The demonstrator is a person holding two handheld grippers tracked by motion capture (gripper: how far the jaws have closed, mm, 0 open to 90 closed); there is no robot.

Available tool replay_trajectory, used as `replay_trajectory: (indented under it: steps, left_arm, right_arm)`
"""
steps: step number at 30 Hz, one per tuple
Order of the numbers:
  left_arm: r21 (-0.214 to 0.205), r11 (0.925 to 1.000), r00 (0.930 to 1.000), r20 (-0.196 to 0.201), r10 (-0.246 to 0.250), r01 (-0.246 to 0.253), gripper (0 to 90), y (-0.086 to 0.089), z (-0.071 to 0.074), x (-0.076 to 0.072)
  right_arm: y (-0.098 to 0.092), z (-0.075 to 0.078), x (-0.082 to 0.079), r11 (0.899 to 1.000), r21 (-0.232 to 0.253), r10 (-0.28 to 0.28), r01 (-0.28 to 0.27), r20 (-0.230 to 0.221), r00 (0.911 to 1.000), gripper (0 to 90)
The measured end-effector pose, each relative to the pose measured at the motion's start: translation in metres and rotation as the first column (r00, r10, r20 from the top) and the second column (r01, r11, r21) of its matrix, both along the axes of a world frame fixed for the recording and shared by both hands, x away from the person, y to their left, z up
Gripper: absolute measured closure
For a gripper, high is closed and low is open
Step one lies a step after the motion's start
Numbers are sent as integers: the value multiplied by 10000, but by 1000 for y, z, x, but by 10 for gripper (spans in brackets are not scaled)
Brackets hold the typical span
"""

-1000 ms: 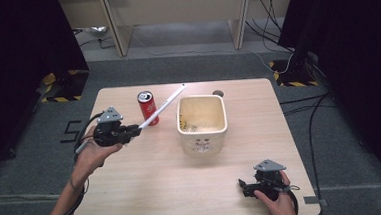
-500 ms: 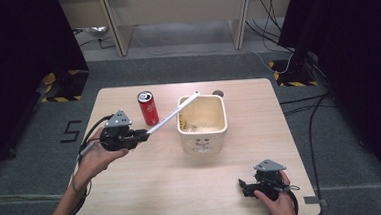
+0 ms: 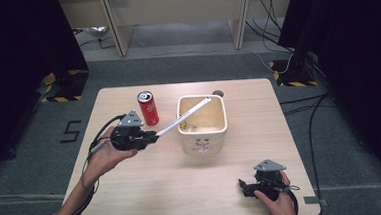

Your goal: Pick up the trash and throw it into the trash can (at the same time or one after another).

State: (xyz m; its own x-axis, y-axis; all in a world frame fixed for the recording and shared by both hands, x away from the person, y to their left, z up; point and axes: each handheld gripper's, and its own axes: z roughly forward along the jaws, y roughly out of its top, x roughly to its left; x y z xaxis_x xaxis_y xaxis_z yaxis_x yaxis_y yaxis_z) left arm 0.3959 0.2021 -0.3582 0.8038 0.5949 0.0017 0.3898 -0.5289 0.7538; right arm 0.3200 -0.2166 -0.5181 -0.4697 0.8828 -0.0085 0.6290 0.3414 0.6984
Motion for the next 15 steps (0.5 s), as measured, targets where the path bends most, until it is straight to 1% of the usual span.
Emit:
replay_trajectory:
  steps: [6, 10, 12, 15]
  left_arm:
    - [145, 9998, 9999, -33, -108, 108, 785, -6, 1, 2]
    - [73, 9999, 9999, -58, -154, 155, 785, -9, 2, 4]
    - [191, 9997, 9998, -115, -166, 168, 785, -11, 2, 5]
    - [253, 9994, 9996, -175, -223, 227, 784, -13, 2, 6]
  right_arm:
    - [0, 0, 0, 10000, -8, 7, -7, 6, 10000, 4]
    - [0, 0, 0, 10000, -4, 47, -47, -12, 10000, 4]
    - [0, 0, -1, 10000, -12, 49, -49, -24, 10000, 4]
    - [0, 0, -1, 10000, -11, 52, -52, -25, 10000, 4]
